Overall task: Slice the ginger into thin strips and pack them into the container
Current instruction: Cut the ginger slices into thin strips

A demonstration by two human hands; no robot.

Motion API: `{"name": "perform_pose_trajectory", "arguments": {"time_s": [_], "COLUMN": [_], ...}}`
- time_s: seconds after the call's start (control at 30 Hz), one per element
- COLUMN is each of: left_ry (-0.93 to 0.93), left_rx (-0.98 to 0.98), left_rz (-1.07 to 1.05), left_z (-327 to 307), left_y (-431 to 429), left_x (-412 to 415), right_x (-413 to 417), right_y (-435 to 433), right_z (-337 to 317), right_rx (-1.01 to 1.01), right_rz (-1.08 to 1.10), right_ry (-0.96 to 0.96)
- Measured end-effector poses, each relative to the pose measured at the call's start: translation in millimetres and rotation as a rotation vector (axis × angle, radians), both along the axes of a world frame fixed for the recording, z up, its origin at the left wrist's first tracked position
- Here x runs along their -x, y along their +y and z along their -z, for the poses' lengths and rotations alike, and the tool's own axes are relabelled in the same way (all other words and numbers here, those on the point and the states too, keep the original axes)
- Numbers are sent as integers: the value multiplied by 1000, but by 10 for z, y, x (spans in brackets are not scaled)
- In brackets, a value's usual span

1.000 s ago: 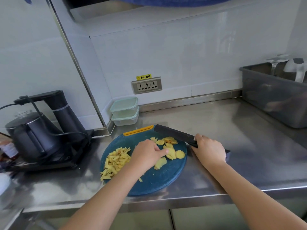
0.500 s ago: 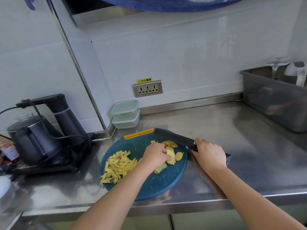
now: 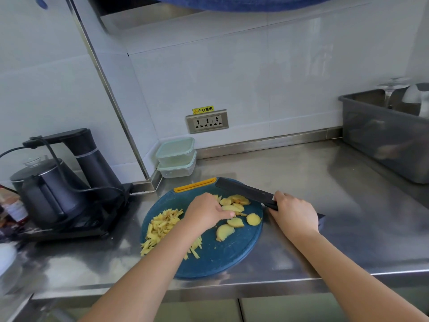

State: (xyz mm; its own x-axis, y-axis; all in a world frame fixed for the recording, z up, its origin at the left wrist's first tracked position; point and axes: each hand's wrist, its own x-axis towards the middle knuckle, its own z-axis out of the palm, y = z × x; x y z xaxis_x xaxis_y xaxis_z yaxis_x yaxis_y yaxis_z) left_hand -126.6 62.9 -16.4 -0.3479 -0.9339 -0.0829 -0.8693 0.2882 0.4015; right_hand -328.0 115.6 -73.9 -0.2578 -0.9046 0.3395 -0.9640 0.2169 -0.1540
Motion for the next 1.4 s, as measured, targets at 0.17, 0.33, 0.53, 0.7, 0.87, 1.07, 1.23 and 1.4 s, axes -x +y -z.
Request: {"name": "perform_pose_trajectory", "arguments": {"time_s": [0.17, 0.33, 0.53, 0.7, 0.87, 1.07, 1.23, 1.4], "left_ry": [43, 74, 202, 84, 245, 419, 398, 269], "left_rx": [33, 140, -3, -26, 190, 336, 370, 477], "left_rz": [248, 301, 200, 201, -23, -121, -130, -116], "left_z": [34, 103, -41, -5, 217, 356, 458, 576], "left_y": [175, 196, 168, 200, 331, 459, 512, 497], "left_x": [-13, -19, -184, -280, -158, -90, -6, -41], "right_x": [0, 5, 5, -1, -1, 5, 7, 4], "right_y": [2, -1, -3, 10, 17, 9, 16, 16], "right_z": [5, 10, 13, -2, 0, 12, 4, 5], "right_rx": [8, 9, 8, 8, 11, 16, 13, 19], "right_rz": [-9, -7, -11, -13, -15, -23, -22, -33], "right_ry": [6, 10, 15, 15, 6, 0, -7, -15]}}
